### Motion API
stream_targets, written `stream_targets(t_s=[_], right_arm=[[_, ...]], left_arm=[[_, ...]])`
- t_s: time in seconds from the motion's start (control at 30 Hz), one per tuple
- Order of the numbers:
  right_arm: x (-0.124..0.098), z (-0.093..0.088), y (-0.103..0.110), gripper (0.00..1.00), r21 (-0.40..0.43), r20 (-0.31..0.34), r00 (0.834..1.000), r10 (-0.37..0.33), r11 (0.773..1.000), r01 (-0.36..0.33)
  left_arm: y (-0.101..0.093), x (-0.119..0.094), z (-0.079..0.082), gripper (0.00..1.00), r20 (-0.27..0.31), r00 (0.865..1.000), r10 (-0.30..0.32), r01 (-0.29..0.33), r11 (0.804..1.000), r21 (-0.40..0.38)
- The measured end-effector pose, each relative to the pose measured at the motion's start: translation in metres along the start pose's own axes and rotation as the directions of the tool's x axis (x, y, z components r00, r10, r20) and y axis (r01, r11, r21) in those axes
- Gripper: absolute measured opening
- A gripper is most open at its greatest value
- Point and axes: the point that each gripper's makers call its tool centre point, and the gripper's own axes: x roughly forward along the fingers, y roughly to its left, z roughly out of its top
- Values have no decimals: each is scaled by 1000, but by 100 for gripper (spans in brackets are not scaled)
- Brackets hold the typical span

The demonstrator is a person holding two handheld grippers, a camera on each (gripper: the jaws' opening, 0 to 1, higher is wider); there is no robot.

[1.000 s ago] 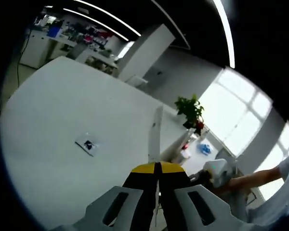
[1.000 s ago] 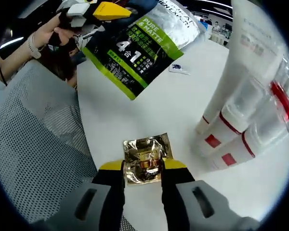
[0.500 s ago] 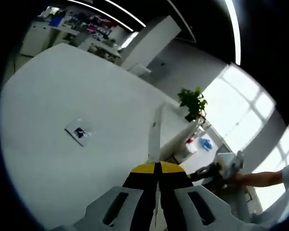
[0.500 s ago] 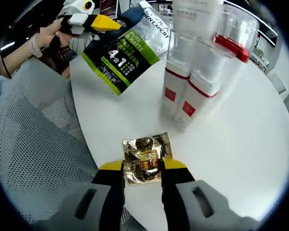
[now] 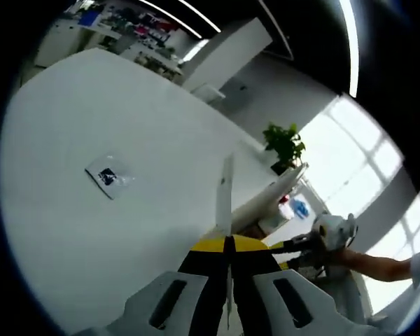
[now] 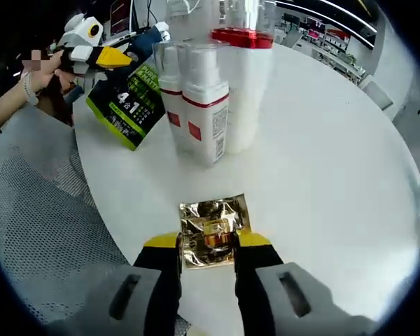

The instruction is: Arrange the skincare products in the storage area until every visible bottle or jar stands upright without overlapping.

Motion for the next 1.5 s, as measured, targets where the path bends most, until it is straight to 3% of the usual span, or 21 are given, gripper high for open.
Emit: stream_targets(t_s=[0.3,0.7,1.13,1.5], right_arm=[[-10,33,38,26,3,97,993,70,998,-71],[-8,94,101,24,-99,209,958,195,979,-178],[16,135,118,23,-132,267,946,182,980,-151],[42,131,115,25,-155,206,969,135,982,-103]], left_arm=[[9,1,-3,0,1,1000,19,-19,999,-36],[18,3,-4,0,-5,999,44,-45,998,-38],[31,6,-11,0,-32,994,105,-105,994,23],[38,9,-16,0,-48,990,136,-133,989,69]])
